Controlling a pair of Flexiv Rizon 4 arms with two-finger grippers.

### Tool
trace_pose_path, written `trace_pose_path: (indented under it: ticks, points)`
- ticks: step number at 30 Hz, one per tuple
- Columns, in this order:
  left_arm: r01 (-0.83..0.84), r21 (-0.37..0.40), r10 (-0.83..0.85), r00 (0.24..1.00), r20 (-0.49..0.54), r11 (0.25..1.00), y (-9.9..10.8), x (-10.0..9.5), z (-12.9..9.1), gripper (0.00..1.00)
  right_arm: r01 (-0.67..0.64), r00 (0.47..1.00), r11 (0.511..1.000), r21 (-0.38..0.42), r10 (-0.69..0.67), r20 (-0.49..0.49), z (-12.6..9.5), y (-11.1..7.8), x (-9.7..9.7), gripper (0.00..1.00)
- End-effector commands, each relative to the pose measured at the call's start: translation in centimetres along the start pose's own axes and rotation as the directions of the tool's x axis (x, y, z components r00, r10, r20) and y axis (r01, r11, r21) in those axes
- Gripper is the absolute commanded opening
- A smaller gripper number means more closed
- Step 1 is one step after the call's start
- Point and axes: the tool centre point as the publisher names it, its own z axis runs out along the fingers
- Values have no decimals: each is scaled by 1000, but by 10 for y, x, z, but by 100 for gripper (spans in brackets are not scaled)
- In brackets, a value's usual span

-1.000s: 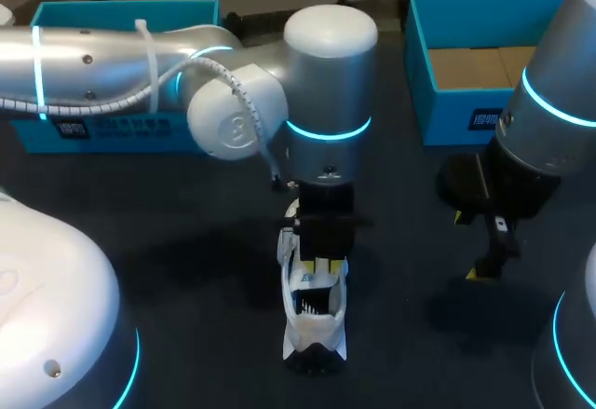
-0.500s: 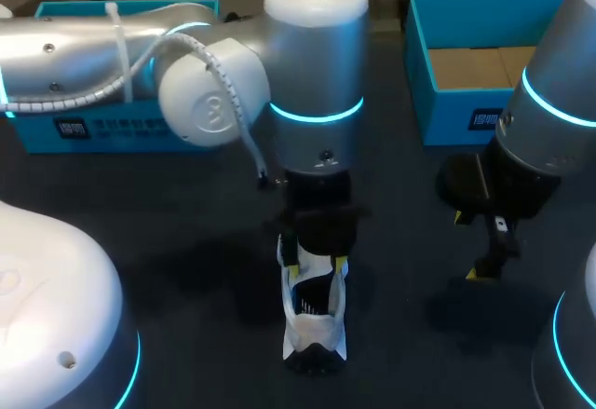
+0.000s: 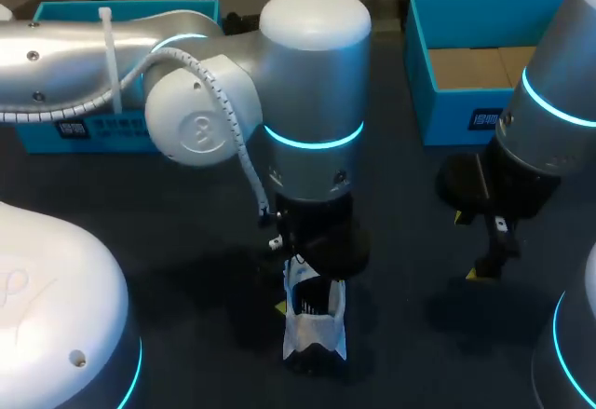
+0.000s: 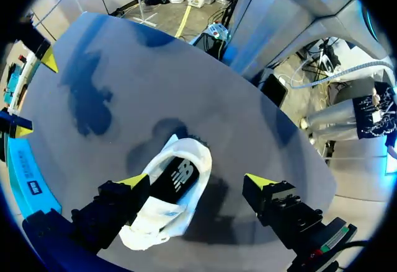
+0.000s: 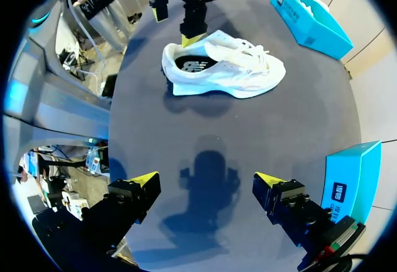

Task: Take the shoe out of the shoebox, open the shoe tongue, remove and reinsert the insole, then place the shoe into the shoebox

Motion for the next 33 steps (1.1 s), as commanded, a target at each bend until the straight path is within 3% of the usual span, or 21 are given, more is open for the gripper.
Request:
trace_pose_path:
  ticks: [1,3,5,9,13,17,22,28,33]
  points:
    - [-1,1,1,1000,1,1000,1,0,0,100,0,1000,1000,0,0,1,2,0,0,100]
    - [116,-16,-116,993,-3,993,-9,2,9,100,0,1000,1000,0,0,1,2,0,0,100]
    - [240,15,-240,971,5,971,-18,5,15,100,0,1000,1000,0,0,1,2,0,0,100]
    - [493,50,-494,869,16,869,-26,12,21,100,0,1000,1000,0,0,1,2,0,0,100]
    - [619,51,-621,780,75,784,-37,17,29,100,0,1000,1000,0,0,1,2,0,0,100]
    - [696,77,-699,706,114,714,-41,18,32,100,0,1000,1000,0,0,1,2,0,0,100]
    - [712,86,-716,685,137,697,-40,15,29,100,0,1000,1000,0,0,1,2,0,0,100]
    - [758,63,-756,635,160,650,-33,13,17,100,0,1000,1000,0,0,1,2,0,0,100]
    - [791,30,-787,604,128,611,-30,15,21,100,0,1000,1000,0,0,1,2,0,0,100]
